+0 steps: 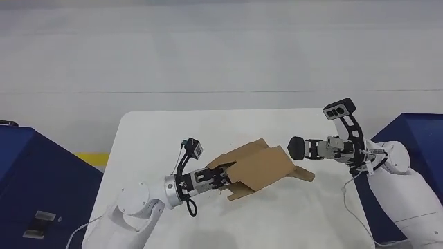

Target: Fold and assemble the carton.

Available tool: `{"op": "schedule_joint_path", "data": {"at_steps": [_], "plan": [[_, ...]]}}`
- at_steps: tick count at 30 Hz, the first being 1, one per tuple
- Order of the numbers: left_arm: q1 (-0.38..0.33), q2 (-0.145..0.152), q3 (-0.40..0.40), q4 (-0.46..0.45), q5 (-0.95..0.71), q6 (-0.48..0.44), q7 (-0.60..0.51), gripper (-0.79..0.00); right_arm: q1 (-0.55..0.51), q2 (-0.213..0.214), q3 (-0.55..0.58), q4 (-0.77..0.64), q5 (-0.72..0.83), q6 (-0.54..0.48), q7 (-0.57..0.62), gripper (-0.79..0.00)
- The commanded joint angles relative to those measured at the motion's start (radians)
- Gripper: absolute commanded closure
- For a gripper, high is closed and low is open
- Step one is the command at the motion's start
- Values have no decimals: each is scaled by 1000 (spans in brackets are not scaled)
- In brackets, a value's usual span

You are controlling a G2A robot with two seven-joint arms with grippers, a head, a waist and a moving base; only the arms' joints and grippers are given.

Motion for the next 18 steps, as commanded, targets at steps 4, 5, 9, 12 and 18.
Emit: {"op": "schedule_joint_path", "data": {"at_steps": [4, 5, 9, 12, 18], "plan": [[-43, -8, 48, 32, -1, 24, 5, 0, -25, -11, 10, -34, -60, 4, 4, -785], [-49, -9, 55, 36, -1, 25, 6, 0, -30, -13, 12, -38, -65, 5, 5, -785], [-64, -12, 73, 49, -1, 30, 10, 0, -46, -21, 24, -66, -94, 13, 13, -782], [-69, -13, 79, 51, -2, 32, 10, 0, -58, -27, 33, -81, -105, 21, 21, -739], [-65, -12, 88, 50, 1, 38, 9, 0, -66, -40, 40, -96, -135, 28, 29, -628]]}}
